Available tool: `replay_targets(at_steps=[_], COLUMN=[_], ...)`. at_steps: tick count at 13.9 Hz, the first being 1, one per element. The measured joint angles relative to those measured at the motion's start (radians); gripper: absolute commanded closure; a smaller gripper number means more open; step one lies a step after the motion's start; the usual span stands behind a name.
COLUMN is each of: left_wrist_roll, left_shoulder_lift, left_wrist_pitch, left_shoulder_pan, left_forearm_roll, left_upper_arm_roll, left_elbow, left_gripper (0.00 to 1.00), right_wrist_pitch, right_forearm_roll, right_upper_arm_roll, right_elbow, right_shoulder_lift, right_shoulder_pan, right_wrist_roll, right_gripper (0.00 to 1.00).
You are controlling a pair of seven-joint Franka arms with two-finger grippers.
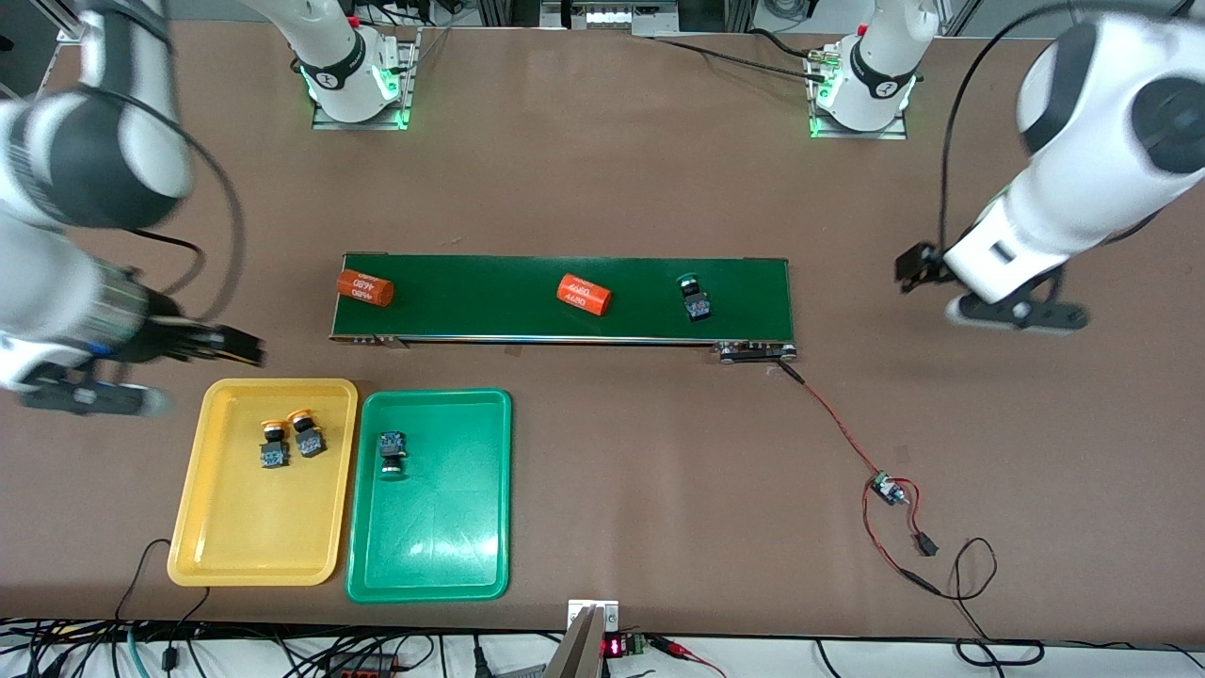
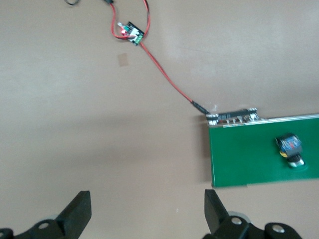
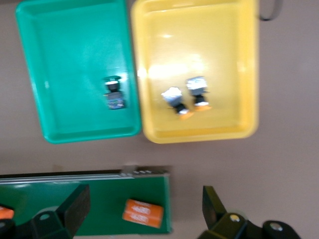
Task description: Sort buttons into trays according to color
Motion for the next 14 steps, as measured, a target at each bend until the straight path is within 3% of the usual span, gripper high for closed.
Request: replay_targets(at_steps=[3, 6, 10, 14], left_wrist_roll=[0.002, 0.045, 0.065, 0.08], left_shoulder_lift=[-0.017, -0.026, -0.03, -0.033], left_wrist_pitch=[-0.072, -0.073, -0.09, -0.097], left_shoulder_pan=[-0.004, -0.004, 0.005, 0.009], left_forearm_roll=[0.002, 0.002, 0.002, 0.002], left_upper_arm_roll=[0.037, 0.065, 0.09, 0.091], left_elbow=[0.102, 0.106, 0.105, 0.105], left_gripper=[0.0, 0.0, 0.0, 0.0], right_wrist_pitch=[-0.038, -0.04, -0.051, -0.054], right_forearm_roll=[-0.043, -0.103, -0.107, -0.107], right_upper_arm_roll=[0.003, 0.029, 0.083, 0.11], right_elbow=[-0.023, -0.046, -0.107, -0.135], right_shoulder_lift=[-0.062, -0.114, -0.165, -0.177], right_shoulder_pan=[-0.042, -0.054, -0.183, -0.184], right_wrist_roll=[-0.022, -0.043, -0.117, -0.118], right_gripper=[0.0, 0.0, 0.0, 0.0])
